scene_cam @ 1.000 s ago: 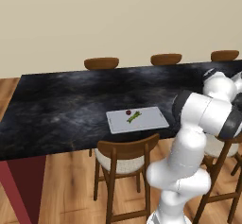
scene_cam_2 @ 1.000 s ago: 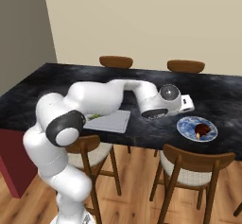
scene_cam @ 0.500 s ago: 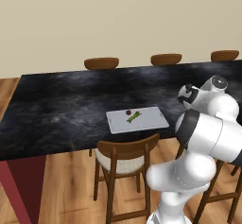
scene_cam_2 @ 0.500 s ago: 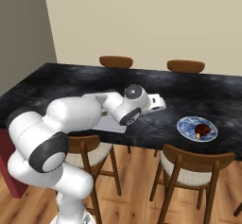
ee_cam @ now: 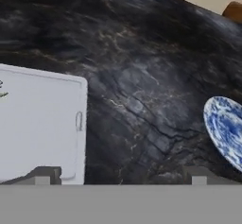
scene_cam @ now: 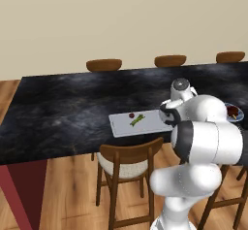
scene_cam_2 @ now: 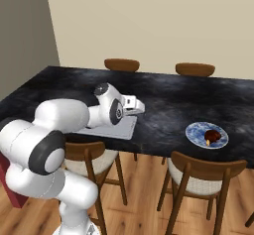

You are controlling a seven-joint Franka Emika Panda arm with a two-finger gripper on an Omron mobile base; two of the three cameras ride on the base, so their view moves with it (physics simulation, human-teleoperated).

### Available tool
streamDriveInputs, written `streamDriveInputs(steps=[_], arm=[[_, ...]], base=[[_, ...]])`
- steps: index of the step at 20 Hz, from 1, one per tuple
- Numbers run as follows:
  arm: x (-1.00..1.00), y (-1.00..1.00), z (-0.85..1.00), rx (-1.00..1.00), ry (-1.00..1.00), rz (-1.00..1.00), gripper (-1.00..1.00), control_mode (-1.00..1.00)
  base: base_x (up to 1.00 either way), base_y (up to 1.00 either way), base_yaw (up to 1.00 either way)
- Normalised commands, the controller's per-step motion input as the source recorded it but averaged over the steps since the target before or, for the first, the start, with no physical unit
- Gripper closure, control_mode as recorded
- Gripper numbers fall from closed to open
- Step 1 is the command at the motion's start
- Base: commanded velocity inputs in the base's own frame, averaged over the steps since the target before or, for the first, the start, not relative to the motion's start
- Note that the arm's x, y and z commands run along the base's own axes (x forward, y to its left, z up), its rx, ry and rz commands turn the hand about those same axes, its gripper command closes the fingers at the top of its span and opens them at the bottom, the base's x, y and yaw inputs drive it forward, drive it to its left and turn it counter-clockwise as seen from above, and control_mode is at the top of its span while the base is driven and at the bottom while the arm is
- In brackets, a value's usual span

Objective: Create a steak meal by picking up the steak and asparagus from the tray and placing them on the plate. Leave the cherry on the tray.

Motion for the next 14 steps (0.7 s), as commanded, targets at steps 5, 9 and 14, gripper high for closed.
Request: streamDriveInputs(steps=[5,9,14], arm=[[0.28,1.00,0.00,0.21,0.03,-0.22,-1.00,-1.00],[0.21,0.83,0.00,0.37,0.07,-0.15,-1.00,-1.00],[0.30,0.66,-0.24,0.30,0.16,-0.01,-1.00,-1.00]], base=[[0.00,0.00,0.00],[0.00,0.00,0.00],[0.00,0.00,0.00]])
